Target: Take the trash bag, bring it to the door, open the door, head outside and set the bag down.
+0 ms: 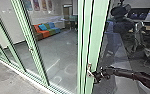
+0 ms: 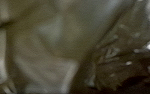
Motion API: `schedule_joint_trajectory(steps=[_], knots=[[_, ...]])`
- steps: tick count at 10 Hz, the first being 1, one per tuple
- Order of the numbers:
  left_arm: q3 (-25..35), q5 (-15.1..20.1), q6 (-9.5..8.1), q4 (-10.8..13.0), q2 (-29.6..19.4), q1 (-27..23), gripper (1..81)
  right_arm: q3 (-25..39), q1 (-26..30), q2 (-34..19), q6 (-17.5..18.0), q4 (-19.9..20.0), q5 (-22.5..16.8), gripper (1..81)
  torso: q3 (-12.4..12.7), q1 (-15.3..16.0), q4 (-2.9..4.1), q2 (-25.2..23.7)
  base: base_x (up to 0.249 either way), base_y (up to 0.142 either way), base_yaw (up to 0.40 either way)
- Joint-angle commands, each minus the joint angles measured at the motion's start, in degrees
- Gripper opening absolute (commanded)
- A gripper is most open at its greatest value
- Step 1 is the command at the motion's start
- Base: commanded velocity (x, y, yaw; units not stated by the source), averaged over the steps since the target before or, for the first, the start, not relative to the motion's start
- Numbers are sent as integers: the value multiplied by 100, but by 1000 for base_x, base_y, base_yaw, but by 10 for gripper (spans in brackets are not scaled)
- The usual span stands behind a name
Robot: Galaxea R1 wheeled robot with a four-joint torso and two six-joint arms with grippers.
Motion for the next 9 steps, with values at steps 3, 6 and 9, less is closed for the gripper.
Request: schedule_joint_trajectory(steps=[3,6,9], knots=[[5,497,19,-37,-40,-83,10,-583,933,-236,458,120,305,811,-495,-4,0,0,0,0,0],[4,497,19,-28,-40,-74,10,-320,1100,-508,431,137,323,811,-481,-4,0,0,0,0,0],[-4,489,19,-28,-32,-74,10,-100,1337,-816,423,146,314,811,-489,11,0,13,0,0,0]])
